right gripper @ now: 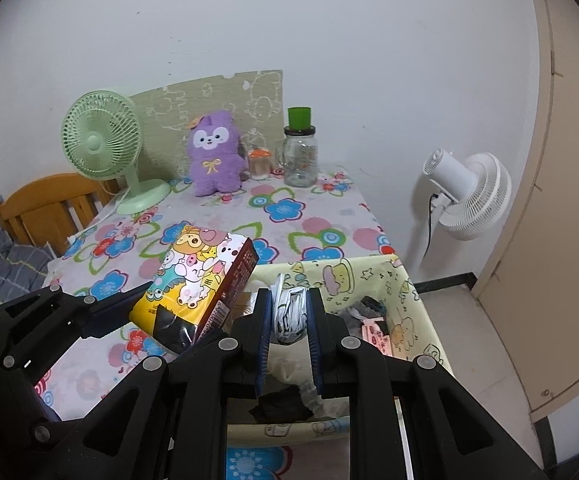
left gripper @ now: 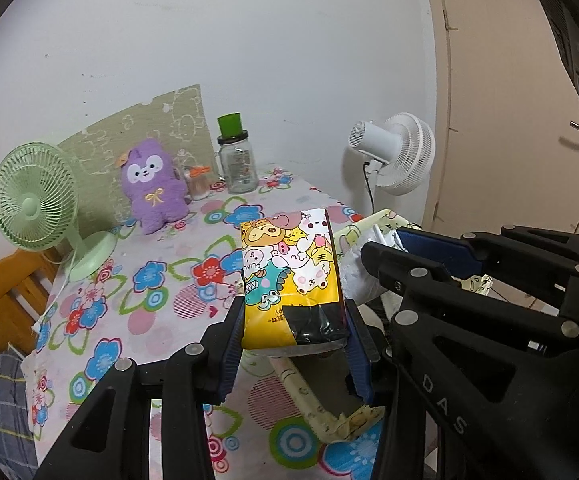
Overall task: Organize soft objects
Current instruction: 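Lower both items into the storage box and open both grippers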
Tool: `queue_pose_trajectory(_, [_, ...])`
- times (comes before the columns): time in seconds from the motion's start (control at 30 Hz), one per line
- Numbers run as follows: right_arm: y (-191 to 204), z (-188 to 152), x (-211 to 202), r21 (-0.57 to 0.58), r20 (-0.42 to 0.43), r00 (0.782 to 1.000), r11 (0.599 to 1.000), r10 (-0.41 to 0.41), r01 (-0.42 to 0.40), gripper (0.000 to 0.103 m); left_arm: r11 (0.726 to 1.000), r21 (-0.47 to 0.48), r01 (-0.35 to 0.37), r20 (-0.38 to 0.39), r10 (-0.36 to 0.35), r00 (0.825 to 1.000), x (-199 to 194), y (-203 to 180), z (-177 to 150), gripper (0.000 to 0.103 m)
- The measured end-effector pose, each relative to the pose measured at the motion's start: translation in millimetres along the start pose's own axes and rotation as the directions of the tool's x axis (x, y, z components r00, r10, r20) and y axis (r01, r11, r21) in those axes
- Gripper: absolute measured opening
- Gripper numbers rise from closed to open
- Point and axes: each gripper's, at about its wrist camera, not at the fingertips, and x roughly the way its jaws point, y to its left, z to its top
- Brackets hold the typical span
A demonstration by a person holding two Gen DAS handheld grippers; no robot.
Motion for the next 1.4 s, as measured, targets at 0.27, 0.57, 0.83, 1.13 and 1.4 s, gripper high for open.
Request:
queue_pose_trajectory(0.27, [-17.6,-2.3,6.8,0.026,0.000,1.000,0.999,-0.020,0.020,0.020,1.000,0.004,0.031,-0.019,-0.031,0.999,15.3,-9.0,4.9,0.048])
queue_pose_trajectory(0.57, [-40.6,-5.1,20.9,0.066,-0.029,0.999,0.997,-0.029,0.031,0.020,0.999,0.002,0.052,-0.062,-0.051,0.997,42.2,-18.9,7.7,0.048])
queue_pose_trajectory(0.83, [-54.5,-10.4,39.4,0.087,-0.066,0.997,0.996,-0.030,0.036,0.019,0.999,0.000,0.034,-0.109,-0.034,0.993,65.7,-24.4,4.9,0.052])
queue_pose_trajectory(1.13, [-61.7,-14.7,58.9,0.102,-0.104,0.994,0.994,-0.024,0.035,0.019,1.000,-0.016,0.018,-0.151,-0.020,0.988,81.7,-18.1,2.7,0.078])
queue_pose_trajectory(1.4, [-60.2,-18.8,82.5,0.104,-0.174,0.984,0.993,-0.036,0.054,0.047,1.000,0.005,0.018,-0.157,-0.017,0.987,83.4,-19.6,1.9,0.082])
